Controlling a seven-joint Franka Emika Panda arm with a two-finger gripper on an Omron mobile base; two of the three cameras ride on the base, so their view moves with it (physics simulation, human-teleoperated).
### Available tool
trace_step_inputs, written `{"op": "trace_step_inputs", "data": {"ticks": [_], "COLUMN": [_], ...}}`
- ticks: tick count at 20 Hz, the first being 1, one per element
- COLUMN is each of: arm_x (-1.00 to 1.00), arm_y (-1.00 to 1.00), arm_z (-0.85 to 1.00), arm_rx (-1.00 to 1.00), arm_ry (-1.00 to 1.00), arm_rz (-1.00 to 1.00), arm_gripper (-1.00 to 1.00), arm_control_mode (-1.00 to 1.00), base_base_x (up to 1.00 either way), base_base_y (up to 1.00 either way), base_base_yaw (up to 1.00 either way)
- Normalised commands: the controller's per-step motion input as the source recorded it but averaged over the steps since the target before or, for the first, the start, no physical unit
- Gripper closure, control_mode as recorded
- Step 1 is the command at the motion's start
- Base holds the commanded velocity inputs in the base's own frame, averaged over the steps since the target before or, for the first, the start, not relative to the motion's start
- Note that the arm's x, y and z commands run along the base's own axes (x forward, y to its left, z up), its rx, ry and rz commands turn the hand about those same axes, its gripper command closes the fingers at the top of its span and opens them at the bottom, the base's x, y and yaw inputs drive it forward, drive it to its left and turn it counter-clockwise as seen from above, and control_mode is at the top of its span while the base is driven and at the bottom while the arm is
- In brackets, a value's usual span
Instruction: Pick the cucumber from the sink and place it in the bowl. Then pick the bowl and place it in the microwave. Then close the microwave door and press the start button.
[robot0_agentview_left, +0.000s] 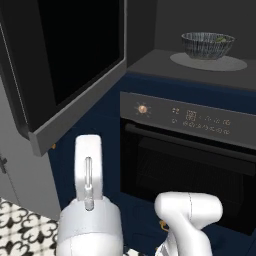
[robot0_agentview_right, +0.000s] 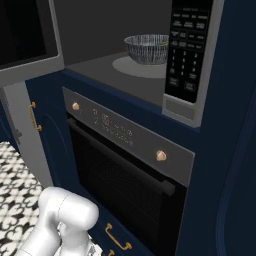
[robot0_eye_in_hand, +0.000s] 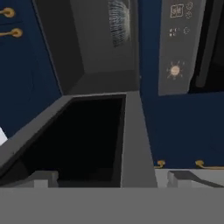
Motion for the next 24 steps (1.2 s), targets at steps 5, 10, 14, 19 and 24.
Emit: {"op": "trace_step_inputs", "data": {"ticks": [5,10,14,19,24], "arm_x": [0.28,0.67,0.62,0.61,0.75], "arm_y": [0.83,0.65,0.89,0.98,0.78], "arm_z": [-0.66,-0.66,-0.49,-0.45,-0.33], "arm_rx": [-0.02,0.01,-0.02,0.0,0.0], "arm_ry": [-0.1,-0.08,-0.04,-0.01,0.0], "arm_rz": [-0.1,-0.04,-0.03,-0.04,-0.05], "arm_gripper": [-1.0,-1.0,-1.0,-1.0,-1.0], "arm_control_mode": [-1.0,-1.0,-1.0,-1.0,-1.0], "base_base_x": [0.0,0.0,0.0,0.0,0.0], "base_base_y": [0.0,0.0,0.0,0.0,0.0], "base_base_yaw": [0.0,0.0,0.0,0.0,0.0]}}
